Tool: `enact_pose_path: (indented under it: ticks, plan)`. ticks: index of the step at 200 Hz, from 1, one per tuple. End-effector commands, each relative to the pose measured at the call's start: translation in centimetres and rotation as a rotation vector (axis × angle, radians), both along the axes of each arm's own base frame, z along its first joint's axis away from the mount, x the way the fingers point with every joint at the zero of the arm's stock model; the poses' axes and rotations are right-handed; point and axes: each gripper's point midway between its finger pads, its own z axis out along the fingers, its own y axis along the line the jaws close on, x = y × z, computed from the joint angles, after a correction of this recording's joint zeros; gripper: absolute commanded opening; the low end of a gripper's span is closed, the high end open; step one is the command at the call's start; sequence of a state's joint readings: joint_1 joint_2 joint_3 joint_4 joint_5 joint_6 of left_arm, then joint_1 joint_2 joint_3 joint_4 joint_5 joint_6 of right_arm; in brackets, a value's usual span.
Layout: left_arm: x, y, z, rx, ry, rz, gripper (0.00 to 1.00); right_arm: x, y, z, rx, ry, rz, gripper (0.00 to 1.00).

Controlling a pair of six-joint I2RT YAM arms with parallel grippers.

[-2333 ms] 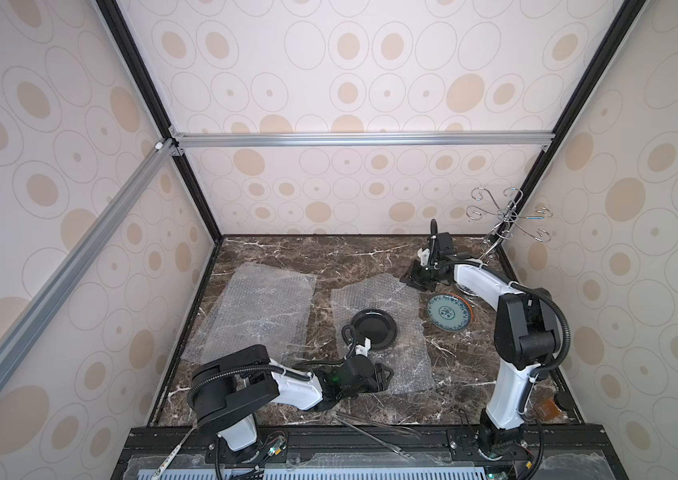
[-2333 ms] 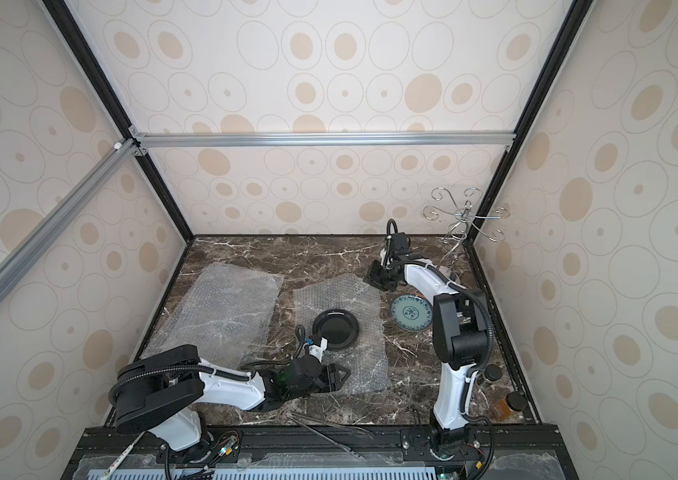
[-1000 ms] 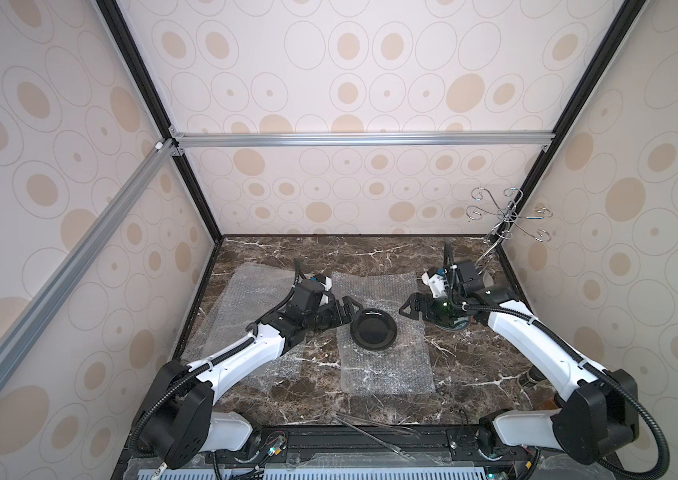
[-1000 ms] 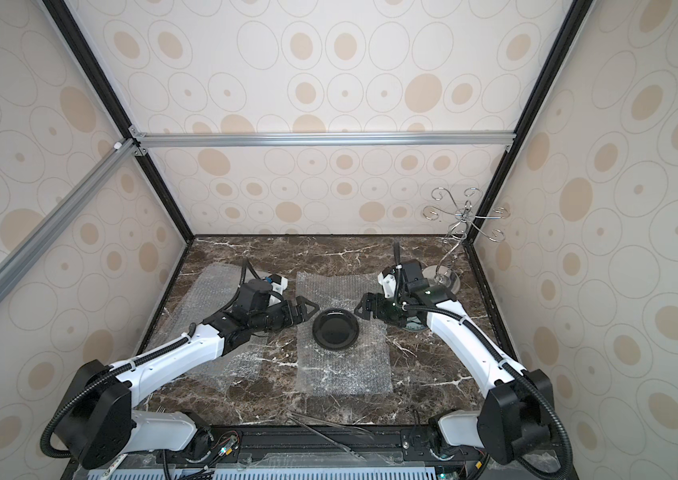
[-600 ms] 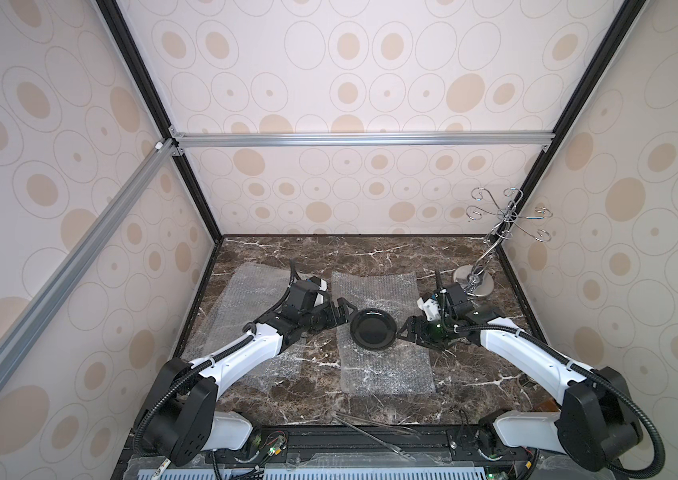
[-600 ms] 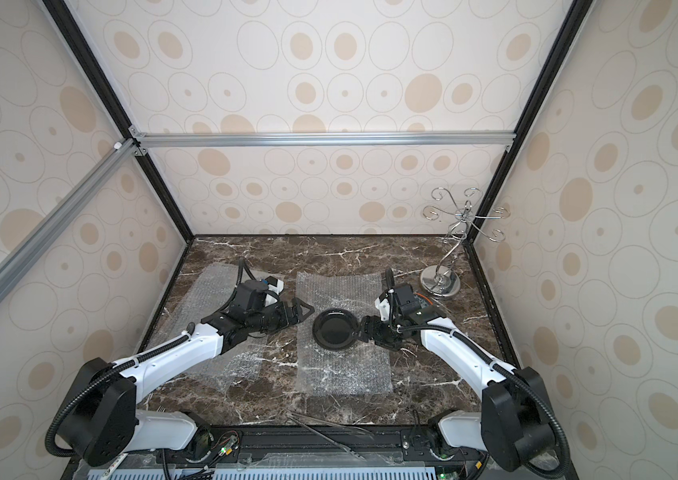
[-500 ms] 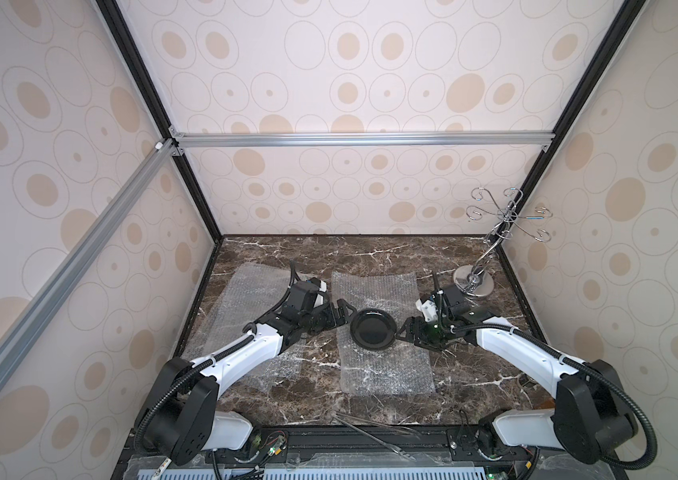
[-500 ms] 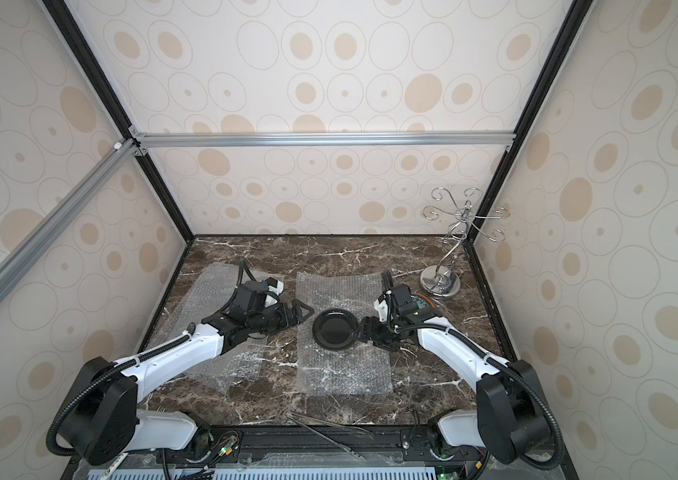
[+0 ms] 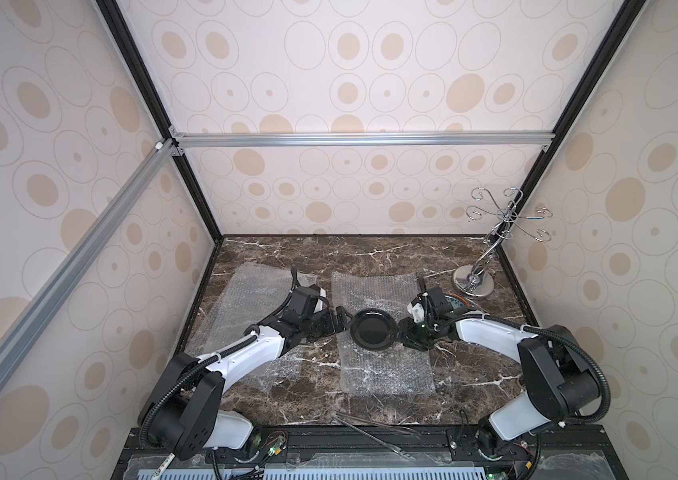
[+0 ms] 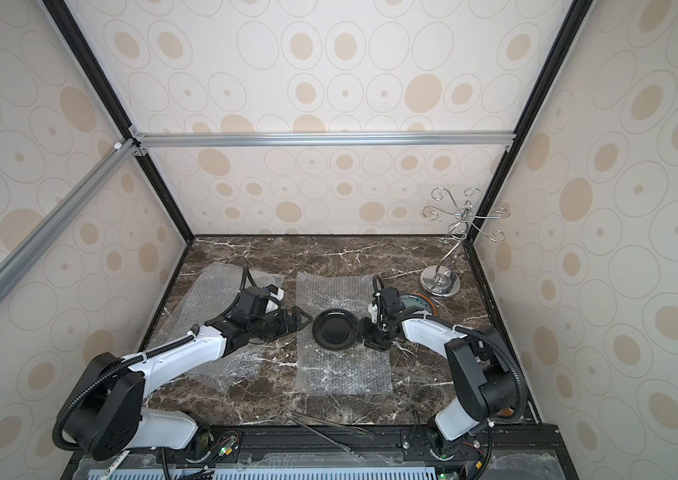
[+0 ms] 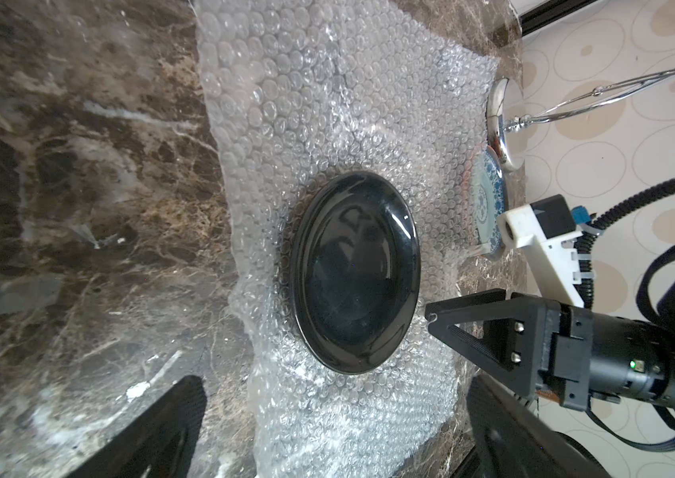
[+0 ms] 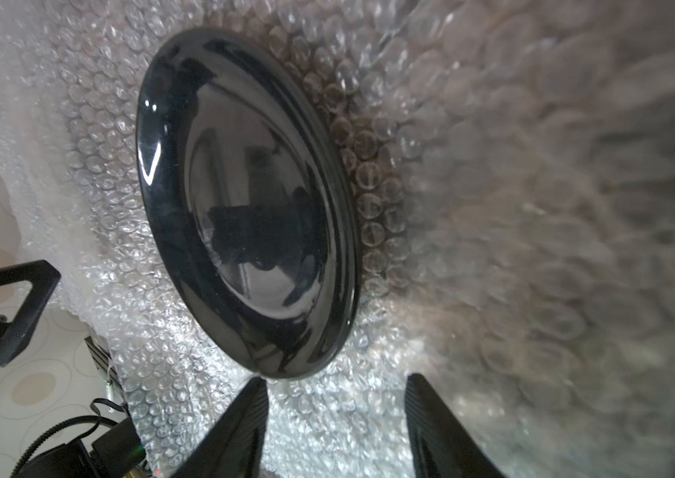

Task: Unpack dinner plates from bubble wrap
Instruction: Pick up the plate from the bubble wrap.

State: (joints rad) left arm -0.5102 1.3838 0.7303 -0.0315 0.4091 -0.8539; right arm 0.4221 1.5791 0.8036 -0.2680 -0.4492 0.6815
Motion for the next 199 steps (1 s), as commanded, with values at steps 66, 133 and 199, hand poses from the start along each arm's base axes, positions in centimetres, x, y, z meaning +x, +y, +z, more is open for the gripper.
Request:
enact_pose_path:
  ticks: [66,133,199]
  plan:
    - [0.0,0.5,-0.7,0.006,-0.004,0.005,1.00,1.6,1.6,-1.3,0.041,-0.004,-0.030,0.38]
    - [-0.4,0.6,-1.1,0.000,0.009,0.006,1.00,2.1,2.0,-2.2,0.057,-0.005,-0.069,0.26]
    - [-0.7,0.8,-1.5,0.004,0.016,0.008,1.00,2.4,2.0,-0.3,0.084,-0.046,-0.098,0.12]
